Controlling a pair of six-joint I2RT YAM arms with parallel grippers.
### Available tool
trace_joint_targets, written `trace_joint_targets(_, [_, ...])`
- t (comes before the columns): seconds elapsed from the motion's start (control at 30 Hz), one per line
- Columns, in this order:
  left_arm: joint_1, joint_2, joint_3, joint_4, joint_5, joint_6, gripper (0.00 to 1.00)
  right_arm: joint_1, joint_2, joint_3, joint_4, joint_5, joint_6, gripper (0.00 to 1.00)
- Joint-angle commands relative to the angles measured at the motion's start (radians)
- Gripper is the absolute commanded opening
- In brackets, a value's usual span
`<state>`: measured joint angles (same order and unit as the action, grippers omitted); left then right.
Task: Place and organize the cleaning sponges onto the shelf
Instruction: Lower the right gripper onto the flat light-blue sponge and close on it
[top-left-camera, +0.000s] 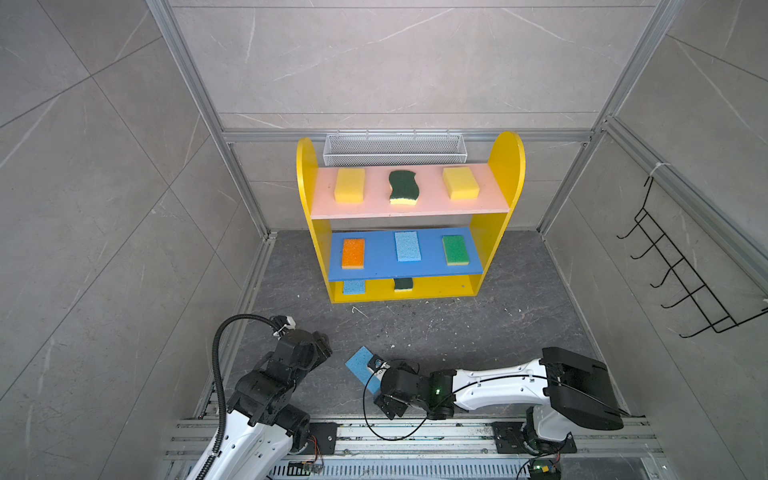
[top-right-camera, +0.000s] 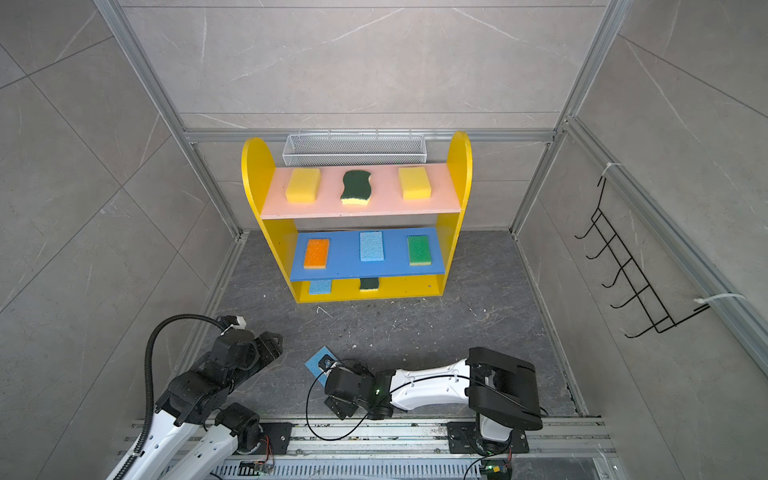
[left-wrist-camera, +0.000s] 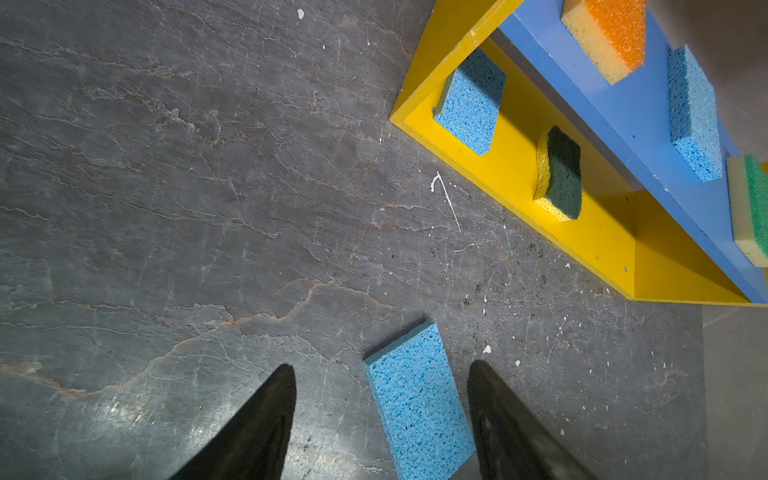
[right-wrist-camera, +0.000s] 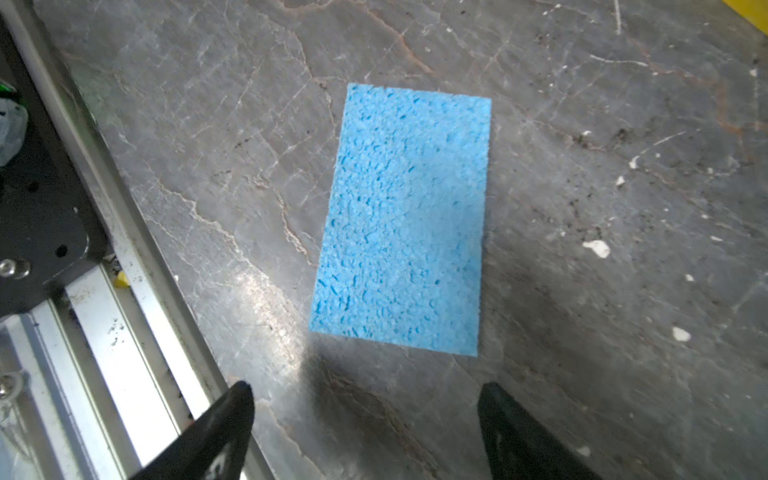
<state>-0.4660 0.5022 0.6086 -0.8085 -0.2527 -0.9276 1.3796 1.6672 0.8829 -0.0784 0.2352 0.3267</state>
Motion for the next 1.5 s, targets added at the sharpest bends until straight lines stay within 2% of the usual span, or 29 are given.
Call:
trace_joint_targets(0.0, [-0.002, -0.014, -0.003, -0.013, 0.000, -0.009, 0.69, 0.008, 0.011, 0.033, -0.008, 0.030, -0.024, 0.88])
trace_joint_targets(0.23, [-0.002, -0.021, -0.001, -0.026, -0.011, -0.017, 0.69, 0.016, 0.044, 0.075, -0.057, 0.056, -0.018, 0.93])
trace_joint_targets(0.7, [-0.002, -0.048, -0.005, -0.044, -0.019, -0.028, 0.69, 0.021, 0.091, 0.139, -0.136, 0.093, -0.051, 0.95])
trace_joint_targets(1.07, [-0.002, -0.079, -0.022, -0.064, -0.019, -0.041, 0.70, 0.015, 0.186, 0.231, -0.200, 0.103, -0.010, 0.98])
trace_joint_targets(1.27, [-0.002, -0.085, -0.030, -0.066, -0.020, -0.047, 0.70, -0.032, 0.194, 0.242, -0.218, 0.063, 0.041, 0.99])
trace_joint_targets(1.47, [-0.002, -0.082, -0.038, -0.067, -0.025, -0.051, 0.70, -0.050, 0.196, 0.243, -0.230, 0.073, 0.068, 0.99])
